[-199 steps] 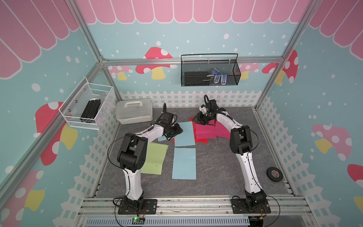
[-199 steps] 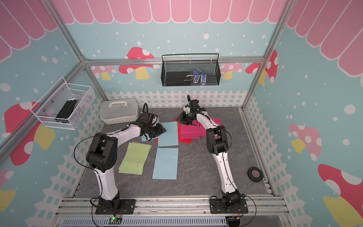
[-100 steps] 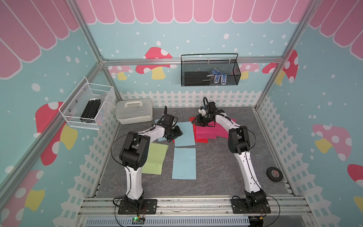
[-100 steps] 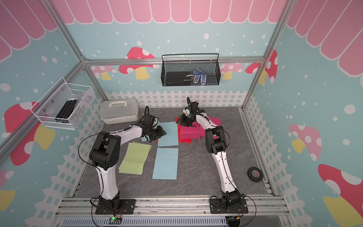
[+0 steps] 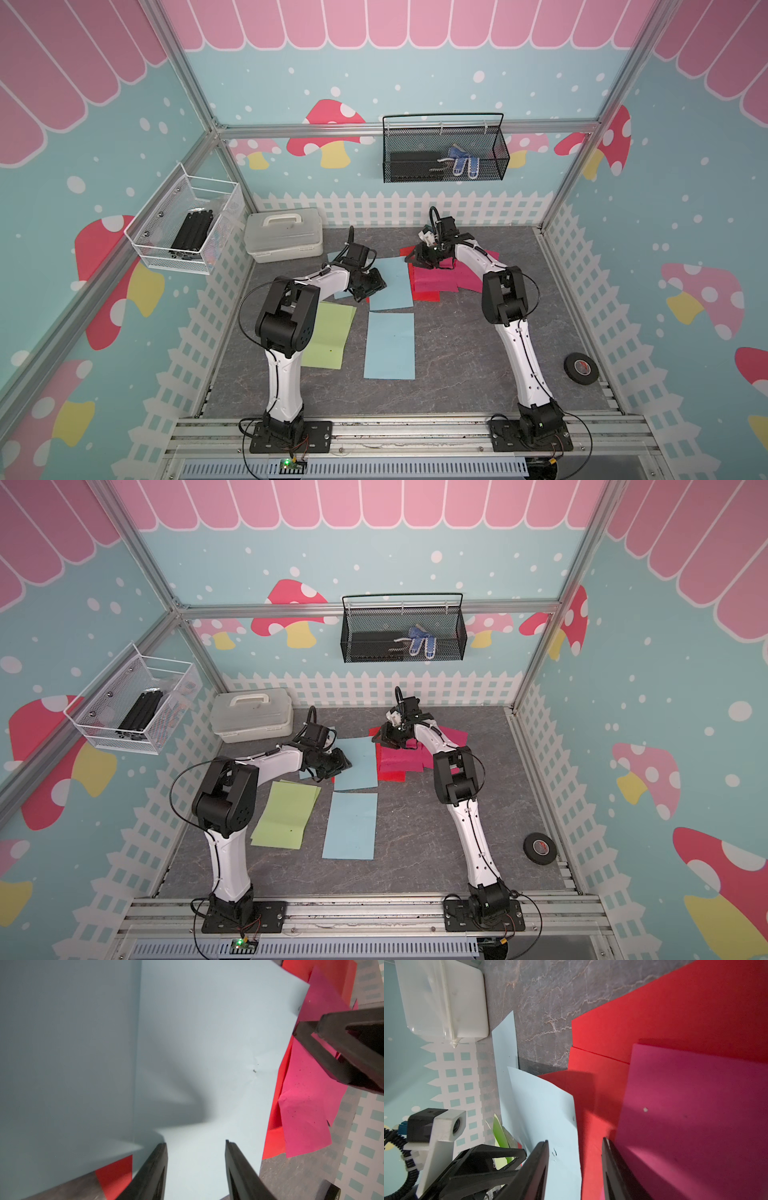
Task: Sort the scattered colored papers by color
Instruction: Pick up the colored paper from the center of the board.
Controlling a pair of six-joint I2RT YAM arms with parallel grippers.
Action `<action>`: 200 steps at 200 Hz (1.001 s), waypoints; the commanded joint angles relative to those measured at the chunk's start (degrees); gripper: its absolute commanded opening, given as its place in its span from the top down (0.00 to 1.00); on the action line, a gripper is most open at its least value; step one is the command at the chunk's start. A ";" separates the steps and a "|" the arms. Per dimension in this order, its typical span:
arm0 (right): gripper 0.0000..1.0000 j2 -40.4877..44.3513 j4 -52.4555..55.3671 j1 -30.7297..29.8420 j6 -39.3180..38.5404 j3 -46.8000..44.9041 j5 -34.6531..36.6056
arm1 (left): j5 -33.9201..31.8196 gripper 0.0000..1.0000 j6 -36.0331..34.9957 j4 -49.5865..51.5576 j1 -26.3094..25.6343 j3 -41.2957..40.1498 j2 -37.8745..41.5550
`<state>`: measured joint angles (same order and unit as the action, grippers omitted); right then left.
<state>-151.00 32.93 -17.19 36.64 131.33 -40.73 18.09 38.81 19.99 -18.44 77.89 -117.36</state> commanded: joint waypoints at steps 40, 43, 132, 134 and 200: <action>0.55 -2.07 -1.29 -0.35 -0.94 0.59 -3.51 | 0.60 0.52 0.17 0.84 0.24 0.07 -2.60; 0.55 -2.10 -1.29 -0.35 -0.96 0.60 -3.63 | 0.63 0.52 0.07 0.89 0.24 0.15 -2.62; 0.67 0.91 -2.80 -1.09 -1.66 -5.39 -7.32 | 0.81 0.52 -0.05 1.03 0.24 0.95 -3.48; 0.67 1.04 -2.85 -1.09 -1.73 -5.56 -7.40 | 0.81 0.52 -0.05 1.02 0.24 0.95 -3.47; 0.73 5.78 -4.69 -1.79 -2.01 -12.22 -8.40 | 0.59 0.52 -0.04 1.13 0.29 1.20 -3.50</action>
<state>-148.49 27.33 -18.09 35.55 121.82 -48.77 19.14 38.79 19.64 -18.37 78.78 -118.37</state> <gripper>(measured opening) 0.268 0.477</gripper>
